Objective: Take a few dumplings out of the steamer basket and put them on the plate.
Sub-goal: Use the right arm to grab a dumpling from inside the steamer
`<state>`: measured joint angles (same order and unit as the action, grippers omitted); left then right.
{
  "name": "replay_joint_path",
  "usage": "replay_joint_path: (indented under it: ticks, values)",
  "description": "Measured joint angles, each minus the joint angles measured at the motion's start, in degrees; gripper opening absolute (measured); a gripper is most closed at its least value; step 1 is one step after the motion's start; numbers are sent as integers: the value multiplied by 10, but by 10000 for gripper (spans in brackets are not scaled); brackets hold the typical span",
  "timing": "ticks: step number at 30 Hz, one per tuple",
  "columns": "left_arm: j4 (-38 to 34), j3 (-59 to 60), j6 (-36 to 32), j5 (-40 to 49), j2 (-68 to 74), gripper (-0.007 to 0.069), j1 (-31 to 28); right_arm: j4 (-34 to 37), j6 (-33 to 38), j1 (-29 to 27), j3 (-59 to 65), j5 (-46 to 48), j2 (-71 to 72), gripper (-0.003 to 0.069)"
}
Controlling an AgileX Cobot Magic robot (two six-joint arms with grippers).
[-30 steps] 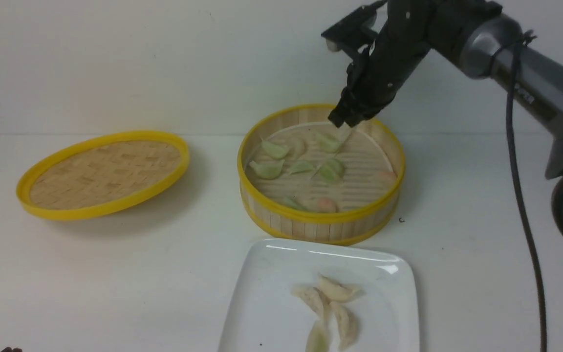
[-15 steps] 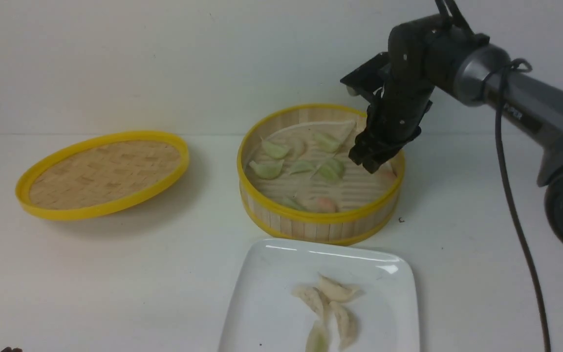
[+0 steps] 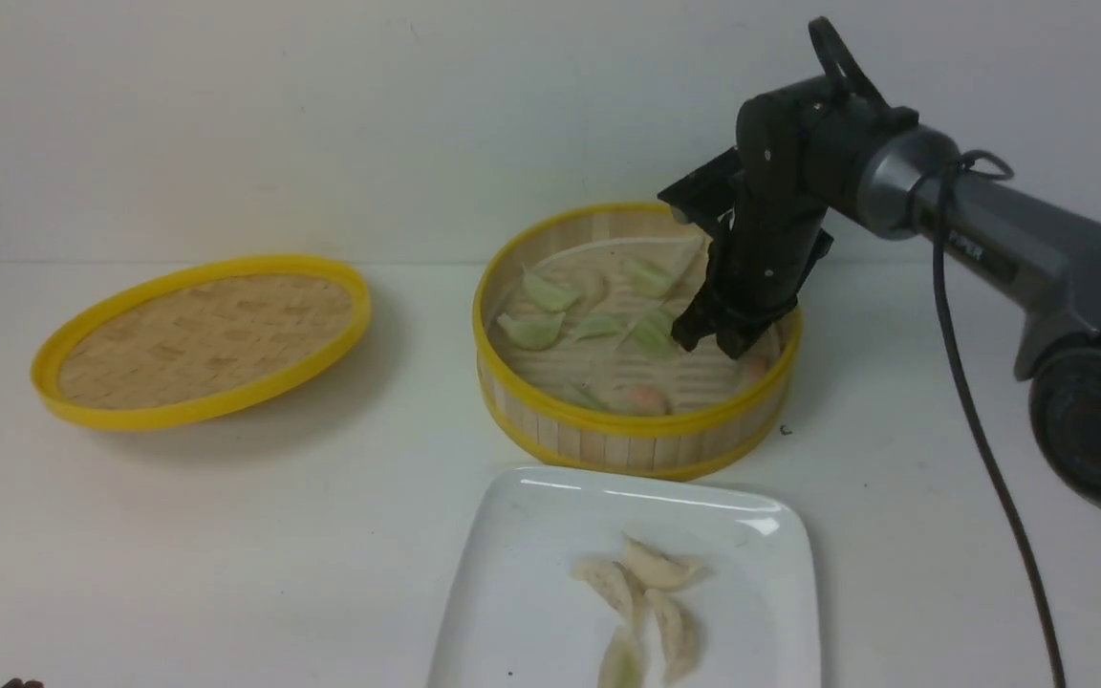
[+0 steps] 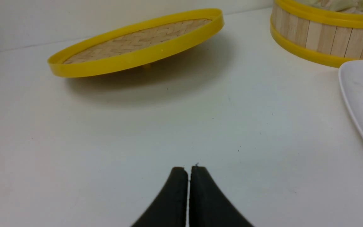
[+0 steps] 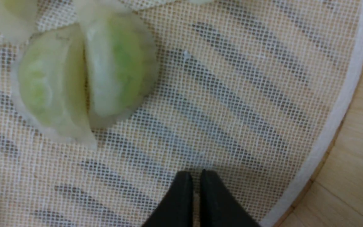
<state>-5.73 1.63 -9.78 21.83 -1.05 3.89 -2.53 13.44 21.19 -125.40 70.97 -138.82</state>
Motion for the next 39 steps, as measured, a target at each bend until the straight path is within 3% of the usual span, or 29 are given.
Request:
replay_joint_path:
  ticks: [12, 14, 17, 18, 23, 25, 39]
  values:
    - [0, 0, 0, 0, 0, -6, 0, 2, -45, 0, 0, 1, 81, -1]
    - [0, 0, 0, 0, 0, -6, 0, 12, -52, 0, 0, 1, 75, 27]
    - [0, 0, 0, 0, 0, -6, 0, 29, -69, 0, 1, 2, 61, 137]
    - [0, 0, 0, 0, 0, -6, 0, 29, -71, 0, 1, 2, 60, 145]
    - [0, 0, 0, 0, 0, -6, 0, 30, -118, 0, 49, 1, 62, 347]
    - [0, 0, 0, 0, 0, -6, 0, 30, -119, 0, 63, 1, 63, 380]
    - [0, 0, 0, 0, 0, -6, 0, 32, -113, 4, 89, -11, 42, 405]
